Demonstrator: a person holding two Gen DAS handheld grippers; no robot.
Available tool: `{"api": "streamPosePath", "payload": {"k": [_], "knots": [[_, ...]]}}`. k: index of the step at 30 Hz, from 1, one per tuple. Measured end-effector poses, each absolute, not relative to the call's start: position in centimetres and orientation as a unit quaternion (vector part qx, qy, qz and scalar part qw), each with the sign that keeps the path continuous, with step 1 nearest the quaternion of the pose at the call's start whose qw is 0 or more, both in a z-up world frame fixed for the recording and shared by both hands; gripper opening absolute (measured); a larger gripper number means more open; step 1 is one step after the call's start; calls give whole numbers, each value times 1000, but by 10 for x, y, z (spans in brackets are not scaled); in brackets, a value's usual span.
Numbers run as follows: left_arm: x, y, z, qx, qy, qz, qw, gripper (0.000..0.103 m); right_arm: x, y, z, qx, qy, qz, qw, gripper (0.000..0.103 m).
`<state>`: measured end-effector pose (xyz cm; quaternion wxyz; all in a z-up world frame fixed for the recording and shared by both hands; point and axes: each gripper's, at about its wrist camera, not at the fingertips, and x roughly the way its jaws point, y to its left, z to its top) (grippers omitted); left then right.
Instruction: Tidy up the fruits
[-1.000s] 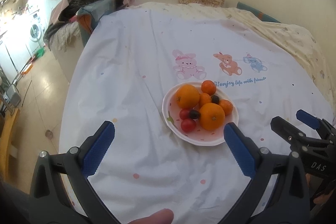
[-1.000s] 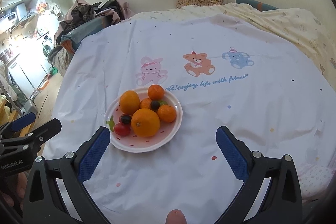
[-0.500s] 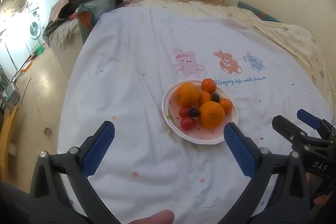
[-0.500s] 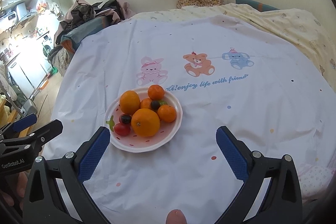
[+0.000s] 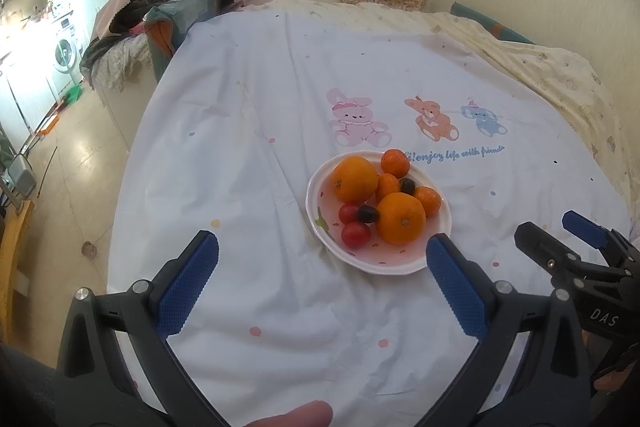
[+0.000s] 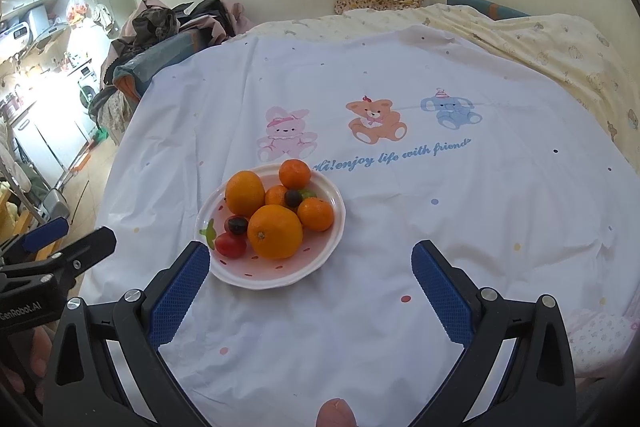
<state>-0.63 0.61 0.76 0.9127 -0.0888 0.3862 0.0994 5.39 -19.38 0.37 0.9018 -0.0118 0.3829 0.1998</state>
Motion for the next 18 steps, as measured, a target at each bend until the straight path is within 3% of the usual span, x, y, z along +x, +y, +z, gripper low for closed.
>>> {"api": "streamPosePath", "payload": {"k": [18], "knots": [[-6,6,7,-86,387,103,912,102,52,-194,4,-7,386,201,900,103]]}}
